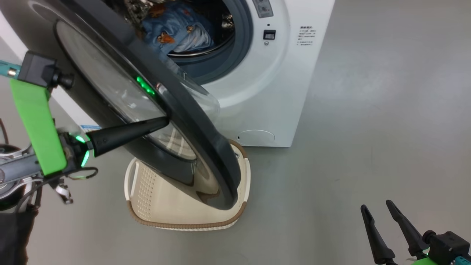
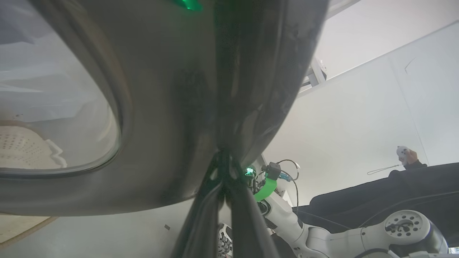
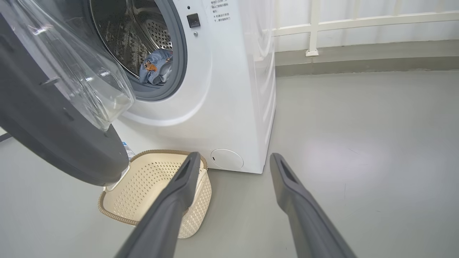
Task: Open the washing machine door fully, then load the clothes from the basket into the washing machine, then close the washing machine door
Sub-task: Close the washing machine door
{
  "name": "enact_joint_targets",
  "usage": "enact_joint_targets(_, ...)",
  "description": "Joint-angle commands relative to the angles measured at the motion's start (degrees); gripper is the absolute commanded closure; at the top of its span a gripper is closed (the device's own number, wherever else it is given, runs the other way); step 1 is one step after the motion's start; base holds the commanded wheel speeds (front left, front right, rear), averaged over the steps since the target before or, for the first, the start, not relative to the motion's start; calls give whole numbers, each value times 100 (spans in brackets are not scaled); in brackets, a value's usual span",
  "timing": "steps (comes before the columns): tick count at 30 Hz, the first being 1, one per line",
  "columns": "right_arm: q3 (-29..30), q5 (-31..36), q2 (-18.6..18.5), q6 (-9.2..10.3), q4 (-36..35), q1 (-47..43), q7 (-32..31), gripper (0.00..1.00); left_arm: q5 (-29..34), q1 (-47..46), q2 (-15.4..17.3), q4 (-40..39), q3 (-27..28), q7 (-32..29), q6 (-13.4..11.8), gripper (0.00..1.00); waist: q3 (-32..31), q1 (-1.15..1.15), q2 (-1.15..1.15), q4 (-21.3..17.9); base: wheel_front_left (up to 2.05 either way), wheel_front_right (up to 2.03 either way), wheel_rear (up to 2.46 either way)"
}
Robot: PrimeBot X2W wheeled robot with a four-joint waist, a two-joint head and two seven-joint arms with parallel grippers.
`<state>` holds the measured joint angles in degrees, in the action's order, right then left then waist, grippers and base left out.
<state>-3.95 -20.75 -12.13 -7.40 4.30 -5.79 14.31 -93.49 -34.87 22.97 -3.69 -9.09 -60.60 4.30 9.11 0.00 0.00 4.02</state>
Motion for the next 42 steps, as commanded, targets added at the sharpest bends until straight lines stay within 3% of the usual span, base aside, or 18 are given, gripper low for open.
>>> enact_joint_targets(1,-90,38,-54,-9,-152,130,69,0,65,-301,169,-62,225,70,30,100,31,0,0,-63,0,0,0)
enact_joint_targets(13,-53,60,-14,-9,-137,126,69,0,167,-182,120,21,248,196,52,100,-40,0,0,88,0,0,0)
enact_joint_targets(26,-47,40,-77,-9,-125,70,69,0,439,845,290,279,662,707,177,98,-142,0,0,267,0,0,0)
enact_joint_targets(29,-45,35,-96,-9,-126,55,69,0,548,1142,284,389,753,903,230,64,-155,0,0,277,0,0,0)
enact_joint_targets(30,-41,35,-106,-9,-129,48,69,0,633,1336,273,459,819,1061,262,25,-154,0,0,276,0,0,0)
enact_joint_targets(31,-36,33,-112,-9,-130,45,69,0,657,1430,256,496,847,1133,275,0,-154,0,0,275,0,0,0)
enact_joint_targets(42,2,27,-164,-9,-114,59,69,0,1266,2089,169,816,821,2087,316,0,-88,0,0,209,0,0,0)
